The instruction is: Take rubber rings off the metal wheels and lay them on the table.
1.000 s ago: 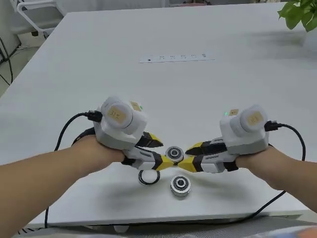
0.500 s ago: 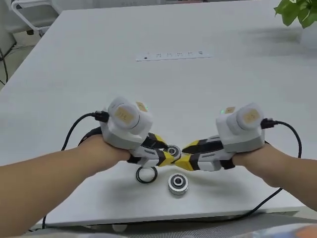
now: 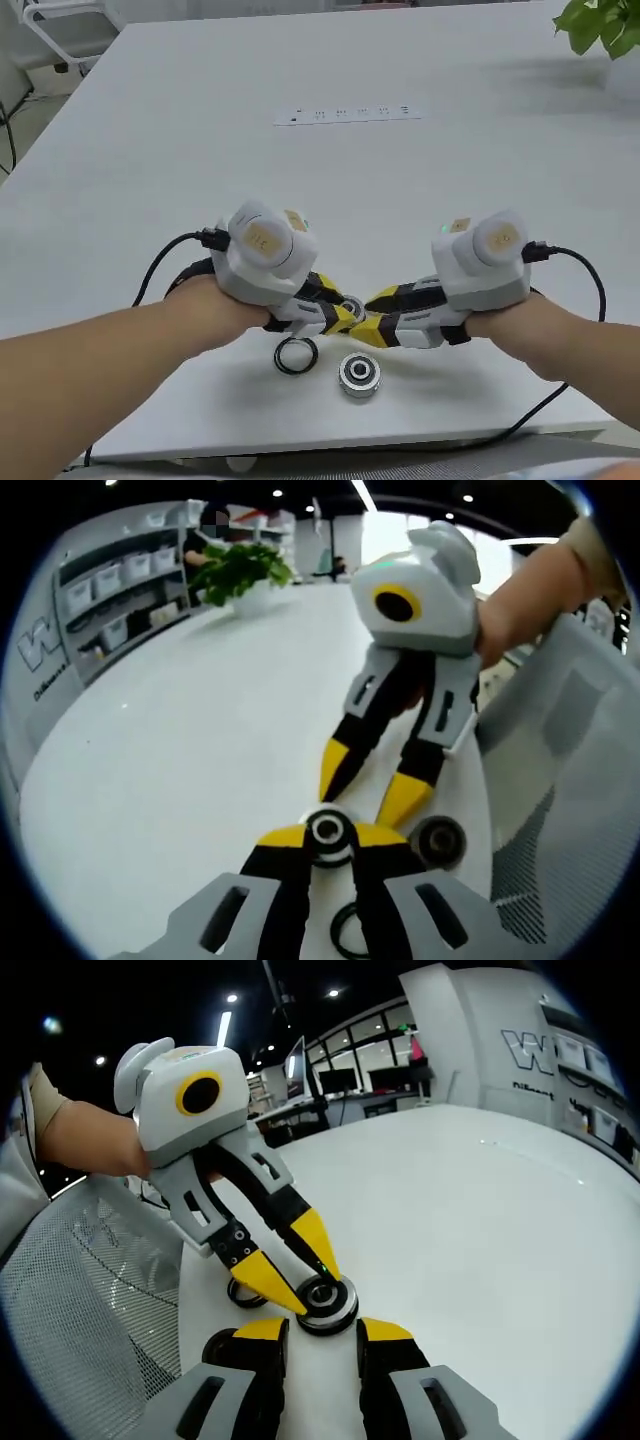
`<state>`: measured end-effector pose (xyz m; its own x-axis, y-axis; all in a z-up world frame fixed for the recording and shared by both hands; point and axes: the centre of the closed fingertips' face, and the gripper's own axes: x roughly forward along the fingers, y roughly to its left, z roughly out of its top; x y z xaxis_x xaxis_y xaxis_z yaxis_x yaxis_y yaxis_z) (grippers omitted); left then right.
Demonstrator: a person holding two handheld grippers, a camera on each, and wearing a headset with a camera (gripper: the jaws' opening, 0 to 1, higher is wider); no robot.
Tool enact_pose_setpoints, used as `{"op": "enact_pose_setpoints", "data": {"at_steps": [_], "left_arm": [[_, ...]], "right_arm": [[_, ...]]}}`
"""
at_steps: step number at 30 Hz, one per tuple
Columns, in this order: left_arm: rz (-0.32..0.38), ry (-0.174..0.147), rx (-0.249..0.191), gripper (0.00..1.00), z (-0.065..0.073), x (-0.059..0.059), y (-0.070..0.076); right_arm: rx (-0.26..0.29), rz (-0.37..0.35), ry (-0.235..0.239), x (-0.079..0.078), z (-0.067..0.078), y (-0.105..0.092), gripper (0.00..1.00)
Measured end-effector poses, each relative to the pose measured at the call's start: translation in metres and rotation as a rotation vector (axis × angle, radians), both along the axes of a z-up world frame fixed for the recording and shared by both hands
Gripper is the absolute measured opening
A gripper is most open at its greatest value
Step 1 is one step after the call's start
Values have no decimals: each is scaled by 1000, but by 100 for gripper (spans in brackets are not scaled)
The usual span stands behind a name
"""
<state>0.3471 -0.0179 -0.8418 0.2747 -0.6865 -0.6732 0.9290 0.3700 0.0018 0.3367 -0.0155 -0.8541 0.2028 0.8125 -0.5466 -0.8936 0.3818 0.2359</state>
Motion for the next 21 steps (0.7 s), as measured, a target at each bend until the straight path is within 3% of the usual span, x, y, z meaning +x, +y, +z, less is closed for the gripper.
{"op": "enact_pose_setpoints", "data": {"at_steps": [11,21], "left_arm": [[-3,-10,1,14,0,3,0],[4,-15,-1,14,0,2,1]], "right_arm": [[-3,-2,-10,3,-1,2,26],[-24,20,-64,3,-1,4,23]]}}
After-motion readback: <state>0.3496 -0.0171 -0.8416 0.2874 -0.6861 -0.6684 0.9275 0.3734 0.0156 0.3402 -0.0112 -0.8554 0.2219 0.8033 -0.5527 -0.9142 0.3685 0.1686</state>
